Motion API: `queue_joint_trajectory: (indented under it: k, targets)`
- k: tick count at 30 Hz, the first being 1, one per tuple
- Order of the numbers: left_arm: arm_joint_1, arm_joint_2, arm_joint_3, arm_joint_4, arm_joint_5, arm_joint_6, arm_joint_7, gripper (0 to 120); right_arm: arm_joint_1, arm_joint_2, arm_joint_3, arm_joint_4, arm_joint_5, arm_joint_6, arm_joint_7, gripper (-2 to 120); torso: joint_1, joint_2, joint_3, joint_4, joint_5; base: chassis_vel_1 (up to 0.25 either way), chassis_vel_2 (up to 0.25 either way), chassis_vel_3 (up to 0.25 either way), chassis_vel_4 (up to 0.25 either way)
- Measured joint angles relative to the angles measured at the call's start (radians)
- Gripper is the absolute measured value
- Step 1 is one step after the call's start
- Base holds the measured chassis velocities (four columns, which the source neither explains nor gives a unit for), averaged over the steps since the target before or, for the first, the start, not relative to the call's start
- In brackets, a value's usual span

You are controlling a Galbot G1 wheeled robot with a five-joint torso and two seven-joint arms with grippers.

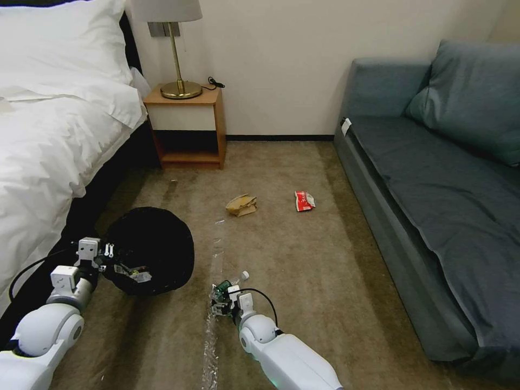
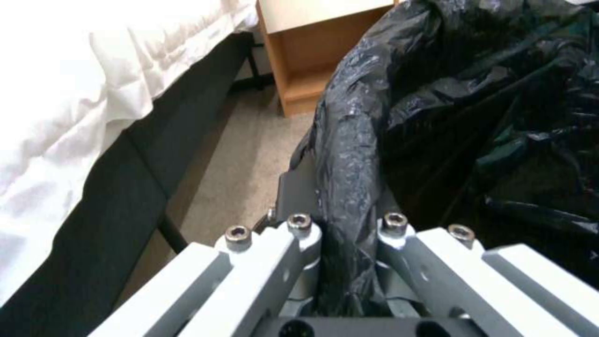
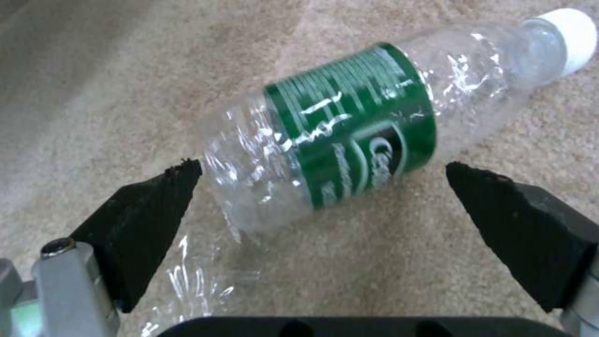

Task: Pick up the trash bin, then pick up the garbage on the floor and place it into the trash bin.

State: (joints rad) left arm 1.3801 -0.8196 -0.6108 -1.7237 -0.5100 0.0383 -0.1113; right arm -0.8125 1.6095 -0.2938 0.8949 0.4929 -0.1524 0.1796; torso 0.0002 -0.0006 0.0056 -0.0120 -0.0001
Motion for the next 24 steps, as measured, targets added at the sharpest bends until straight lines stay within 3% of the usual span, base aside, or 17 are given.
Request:
queue_joint_trajectory:
  k: [6,24]
  targets:
    - [-0.025,0.010,0.014,0.006,-0.016,-0.001,0.000,4,0.004,-0.026,-0.009,0.020,0.008,-0.009,-0.001,100,0.000,0.000,0.000,-0.0002,0.0001,0.000,0.000,0.000,0.000]
    - [-0.018,0.019,0.021,0.009,-0.023,-0.021,0.009,4,0.000,-0.074,0.018,0.018,-0.007,-0.012,-0.008,100,0.000,0.000,0.000,-0.0001,0.0002,0.000,0.000,0.000,0.000]
